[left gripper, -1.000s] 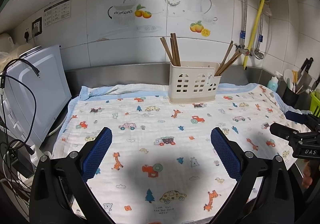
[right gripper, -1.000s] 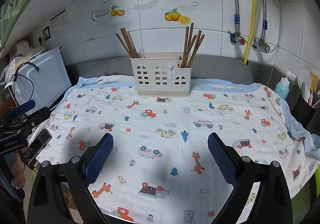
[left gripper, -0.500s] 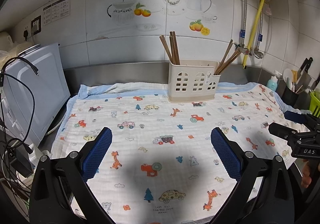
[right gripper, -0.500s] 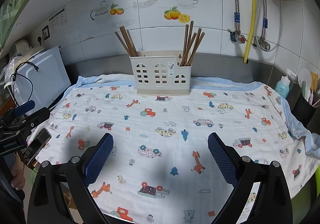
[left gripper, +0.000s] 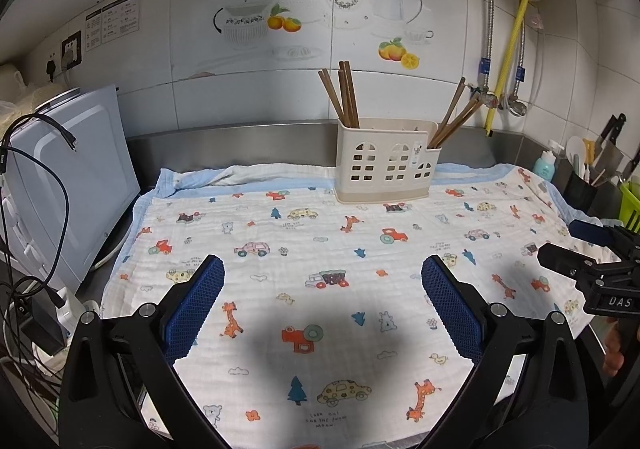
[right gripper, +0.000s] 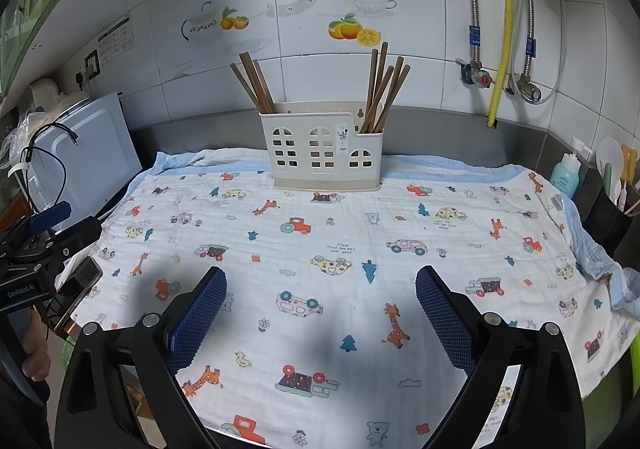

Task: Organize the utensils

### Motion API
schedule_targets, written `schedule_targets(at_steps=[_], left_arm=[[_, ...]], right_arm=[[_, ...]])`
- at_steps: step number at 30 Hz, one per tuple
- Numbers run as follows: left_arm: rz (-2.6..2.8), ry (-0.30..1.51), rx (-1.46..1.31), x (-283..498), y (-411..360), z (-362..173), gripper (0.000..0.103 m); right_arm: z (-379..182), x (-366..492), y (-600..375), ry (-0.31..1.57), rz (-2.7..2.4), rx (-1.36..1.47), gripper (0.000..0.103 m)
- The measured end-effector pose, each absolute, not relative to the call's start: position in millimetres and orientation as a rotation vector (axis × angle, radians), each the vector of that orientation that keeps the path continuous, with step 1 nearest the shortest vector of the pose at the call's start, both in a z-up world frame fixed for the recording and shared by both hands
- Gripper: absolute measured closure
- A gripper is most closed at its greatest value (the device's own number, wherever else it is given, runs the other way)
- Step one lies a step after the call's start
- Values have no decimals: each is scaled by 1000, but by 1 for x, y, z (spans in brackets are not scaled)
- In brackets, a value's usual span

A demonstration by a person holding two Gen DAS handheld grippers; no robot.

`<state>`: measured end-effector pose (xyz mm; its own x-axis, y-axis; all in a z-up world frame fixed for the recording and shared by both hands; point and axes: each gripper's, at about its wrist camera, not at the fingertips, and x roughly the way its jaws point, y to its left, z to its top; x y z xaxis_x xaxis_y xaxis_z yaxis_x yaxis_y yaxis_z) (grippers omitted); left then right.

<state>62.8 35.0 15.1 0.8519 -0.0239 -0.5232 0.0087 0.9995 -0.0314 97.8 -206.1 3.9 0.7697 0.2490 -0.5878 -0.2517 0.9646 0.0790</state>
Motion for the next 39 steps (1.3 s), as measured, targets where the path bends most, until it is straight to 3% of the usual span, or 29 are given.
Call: schedule_targets(at_steps=[39], left_arm=[[-36,567,-25,67,33,9,5]], right_arm=[[-2,101,-207,651,270,-5,11]])
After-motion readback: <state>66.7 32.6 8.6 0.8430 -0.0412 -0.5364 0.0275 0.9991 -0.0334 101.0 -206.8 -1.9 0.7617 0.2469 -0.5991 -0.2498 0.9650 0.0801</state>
